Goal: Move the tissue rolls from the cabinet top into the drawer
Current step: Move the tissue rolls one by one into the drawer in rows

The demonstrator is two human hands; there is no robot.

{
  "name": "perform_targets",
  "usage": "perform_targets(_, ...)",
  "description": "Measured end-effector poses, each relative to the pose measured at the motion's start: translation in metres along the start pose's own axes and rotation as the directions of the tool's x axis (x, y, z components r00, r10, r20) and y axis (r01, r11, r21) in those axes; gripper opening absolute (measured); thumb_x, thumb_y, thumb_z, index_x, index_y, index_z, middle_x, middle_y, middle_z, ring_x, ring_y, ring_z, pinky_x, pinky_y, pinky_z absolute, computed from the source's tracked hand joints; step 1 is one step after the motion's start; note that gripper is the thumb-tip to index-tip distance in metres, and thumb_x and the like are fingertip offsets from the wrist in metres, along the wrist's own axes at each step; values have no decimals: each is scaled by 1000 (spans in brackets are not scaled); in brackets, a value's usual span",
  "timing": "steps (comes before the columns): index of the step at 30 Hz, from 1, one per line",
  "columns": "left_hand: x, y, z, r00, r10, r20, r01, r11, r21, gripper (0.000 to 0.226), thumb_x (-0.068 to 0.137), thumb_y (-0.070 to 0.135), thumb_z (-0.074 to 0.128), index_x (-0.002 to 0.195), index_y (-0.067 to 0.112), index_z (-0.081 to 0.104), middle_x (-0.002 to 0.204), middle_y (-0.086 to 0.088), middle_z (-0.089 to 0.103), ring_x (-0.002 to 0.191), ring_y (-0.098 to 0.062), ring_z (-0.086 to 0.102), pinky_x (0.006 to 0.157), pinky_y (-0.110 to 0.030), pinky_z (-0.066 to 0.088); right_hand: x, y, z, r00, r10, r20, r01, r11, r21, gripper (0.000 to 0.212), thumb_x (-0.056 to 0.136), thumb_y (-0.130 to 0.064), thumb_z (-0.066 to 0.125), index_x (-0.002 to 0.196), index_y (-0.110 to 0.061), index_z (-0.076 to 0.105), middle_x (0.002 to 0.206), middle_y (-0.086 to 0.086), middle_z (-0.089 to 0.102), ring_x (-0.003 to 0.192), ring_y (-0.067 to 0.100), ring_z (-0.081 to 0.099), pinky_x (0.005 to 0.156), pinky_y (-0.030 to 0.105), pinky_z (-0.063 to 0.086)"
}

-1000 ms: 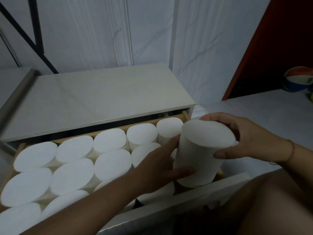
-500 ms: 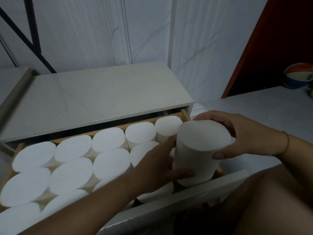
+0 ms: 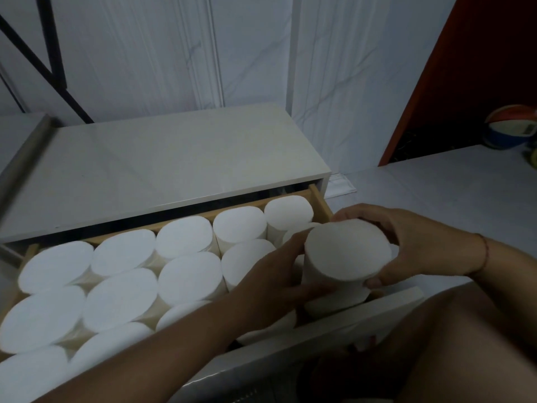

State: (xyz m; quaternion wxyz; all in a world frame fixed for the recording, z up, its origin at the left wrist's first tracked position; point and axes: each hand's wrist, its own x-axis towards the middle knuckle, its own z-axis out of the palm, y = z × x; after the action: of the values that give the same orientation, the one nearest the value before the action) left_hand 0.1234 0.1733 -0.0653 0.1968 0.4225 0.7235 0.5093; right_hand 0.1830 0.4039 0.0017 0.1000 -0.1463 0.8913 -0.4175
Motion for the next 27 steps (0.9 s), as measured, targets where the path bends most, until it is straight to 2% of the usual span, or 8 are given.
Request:
perform_targets(3,7,-6,4,995,-100,8,99,968,-231,56,75,76,46,121,45,40,116,26,52,107,8,52,83,-11,46,4,10,11,998,60,9,-60,998,-26,77,57,-47,81,123,-49,41,124,-24,51,117,3,49,92,17,48)
perform_targets(7,6,-18,13,979,-197,54,204,937,-283,31,88,48,40,117,39,41,118,19,50,107,5,53,87,-13,46,0,20,27,992,128,2,-128,992,6,79,56,-51,80,124,-50,39,123,-31,48,116,-4,47,92,14,46)
perform_targets(10,1,-27,19,969,-230,90,245,944,-220,33,86,50,37,118,41,39,122,12,49,112,-9,51,94,-26,48,-7,22,40,983,177,50,-182,974,131,71,58,-48,80,119,-52,43,119,-33,51,111,-7,50,85,11,48)
perform_targets(13,-1,-27,20,972,-215,96,230,954,-194,30,87,52,37,117,48,39,122,14,49,109,-7,52,93,-30,49,-8,23,47,975,218,44,-221,928,300,58,67,-37,81,116,-43,52,116,-25,59,108,-1,57,79,14,51)
perform_targets(16,-1,-27,19,974,-212,85,224,957,-186,28,87,51,40,115,49,39,118,18,50,108,-5,52,93,-31,50,-5,24,49,957,290,-27,-248,863,440,40,73,-31,70,112,-29,62,110,-14,68,102,4,63,76,18,54)
perform_targets(20,-1,-25,17,976,-206,68,213,972,-102,30,85,49,43,114,48,38,116,20,48,107,-4,51,91,-27,51,-1,27,54,938,333,-94,-258,854,451,32,77,-20,67,109,-21,67,106,-7,71,98,7,66,75,17,54)
perform_targets(23,0,-23,15,981,-189,39,191,980,-49,27,87,45,47,112,50,38,111,24,48,103,2,50,86,-17,49,0,29,54,925,364,-110,-265,824,501,28,79,-11,66,107,-15,68,104,-2,73,96,10,68,73,17,54)
perform_targets(27,1,-26,14,984,-176,13,176,984,12,32,94,29,53,115,47,39,116,13,50,106,-8,52,89,-21,48,2,30,56,916,382,-127,-278,829,485,23,80,-7,66,100,-17,70,97,-6,74,91,8,69,69,15,53)
